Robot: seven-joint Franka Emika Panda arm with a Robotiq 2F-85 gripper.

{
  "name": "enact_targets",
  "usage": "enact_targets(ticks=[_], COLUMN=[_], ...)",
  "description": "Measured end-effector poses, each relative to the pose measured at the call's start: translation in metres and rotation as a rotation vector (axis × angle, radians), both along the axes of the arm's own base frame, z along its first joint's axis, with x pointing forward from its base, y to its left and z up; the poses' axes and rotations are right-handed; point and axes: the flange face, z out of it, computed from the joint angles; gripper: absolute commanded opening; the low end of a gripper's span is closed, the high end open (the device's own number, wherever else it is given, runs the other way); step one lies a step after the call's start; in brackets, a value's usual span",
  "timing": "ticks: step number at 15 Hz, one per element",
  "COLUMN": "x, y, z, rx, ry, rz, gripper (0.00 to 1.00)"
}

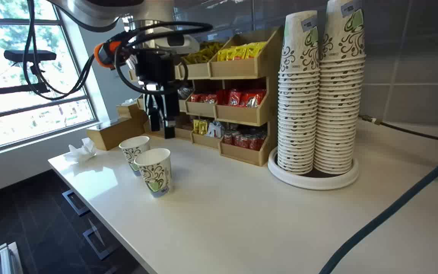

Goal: Lift the cup on the right and put it inside the cup on the left

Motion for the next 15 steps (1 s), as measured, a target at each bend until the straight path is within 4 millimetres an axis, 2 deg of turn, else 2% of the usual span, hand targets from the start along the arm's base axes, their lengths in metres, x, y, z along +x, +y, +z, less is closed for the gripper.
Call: enact_targets(ticks=[8,9,13,15], x=[0.000,-0.001,-0.016,-0.027], y=[0.000,-0.006,-0.054,-0.067], z=[0.000,0.006,0.084,0.113], rx=[0.000,-0.008,-0.034,-0.022], ry=[0.000,0.007,-0.040,-0.077], rz=[0.000,-0.007,0.103,0.189], gripper=[1.00,1.00,1.00,1.00])
